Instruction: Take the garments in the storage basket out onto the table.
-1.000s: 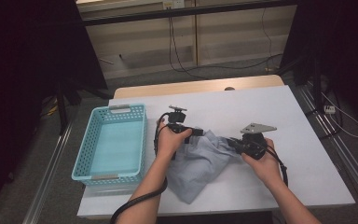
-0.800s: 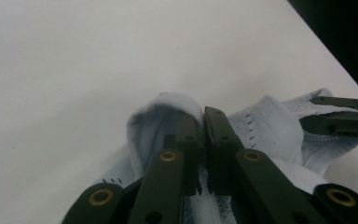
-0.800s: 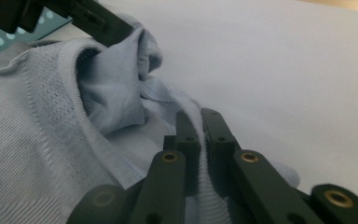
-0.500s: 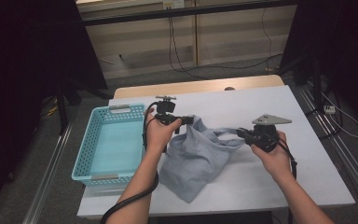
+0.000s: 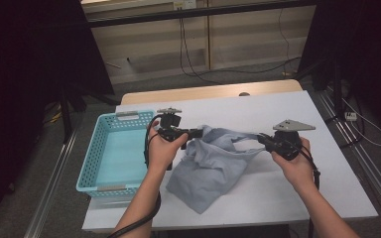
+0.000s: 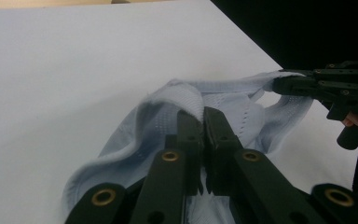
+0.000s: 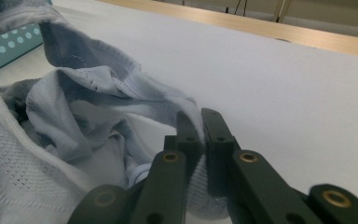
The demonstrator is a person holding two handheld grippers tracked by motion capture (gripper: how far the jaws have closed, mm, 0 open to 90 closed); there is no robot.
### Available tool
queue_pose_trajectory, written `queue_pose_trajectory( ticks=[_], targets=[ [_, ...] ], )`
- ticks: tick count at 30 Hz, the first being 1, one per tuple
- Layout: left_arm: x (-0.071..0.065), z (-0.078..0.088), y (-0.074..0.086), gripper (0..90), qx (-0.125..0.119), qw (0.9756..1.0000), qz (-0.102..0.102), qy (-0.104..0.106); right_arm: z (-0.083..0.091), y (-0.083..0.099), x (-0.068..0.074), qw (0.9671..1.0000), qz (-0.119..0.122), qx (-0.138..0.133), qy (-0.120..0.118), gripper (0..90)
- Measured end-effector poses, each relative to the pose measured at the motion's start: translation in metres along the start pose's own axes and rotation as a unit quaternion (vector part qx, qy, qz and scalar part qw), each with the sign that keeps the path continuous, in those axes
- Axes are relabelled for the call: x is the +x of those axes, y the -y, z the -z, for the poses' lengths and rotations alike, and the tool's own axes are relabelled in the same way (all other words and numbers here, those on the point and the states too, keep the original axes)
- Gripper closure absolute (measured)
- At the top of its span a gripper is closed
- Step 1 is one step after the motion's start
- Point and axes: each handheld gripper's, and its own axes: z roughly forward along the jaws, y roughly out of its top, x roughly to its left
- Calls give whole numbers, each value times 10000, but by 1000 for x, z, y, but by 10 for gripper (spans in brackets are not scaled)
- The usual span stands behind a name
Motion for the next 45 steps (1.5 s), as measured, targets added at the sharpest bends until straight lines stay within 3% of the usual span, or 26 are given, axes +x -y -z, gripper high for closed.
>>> queue_pose_trajectory(
  ticks=[5, 10, 16, 21, 26, 31, 45],
  targets=[
    [1, 7, -3, 865, -38, 10000, 35, -6, 3, -4, -4, 10000, -17, -5, 13, 879],
    [-4, 16, -15, 866, -178, 9998, -64, -6, 10, -18, -6, 9999, 43, -91, 63, 881],
    [-8, 25, -29, 868, -357, 9993, -101, -68, 30, -47, -13, 9985, 90, -371, 405, 884],
    [-12, 25, -37, 869, -454, 9989, -145, -47, 44, -69, -15, 9971, 181, -529, 520, 884],
    [-9, 22, -38, 869, -434, 9990, -81, -102, 38, -66, -14, 9973, 234, -489, 489, 884],
    [-7, 22, -37, 869, -429, 9990, -77, -102, 34, -61, -17, 9978, 132, -466, 453, 884],
    [-10, 36, -47, 870, -540, 9981, -182, -249, 27, -68, -15, 9975, 149, -523, 460, 883]
  ],
)
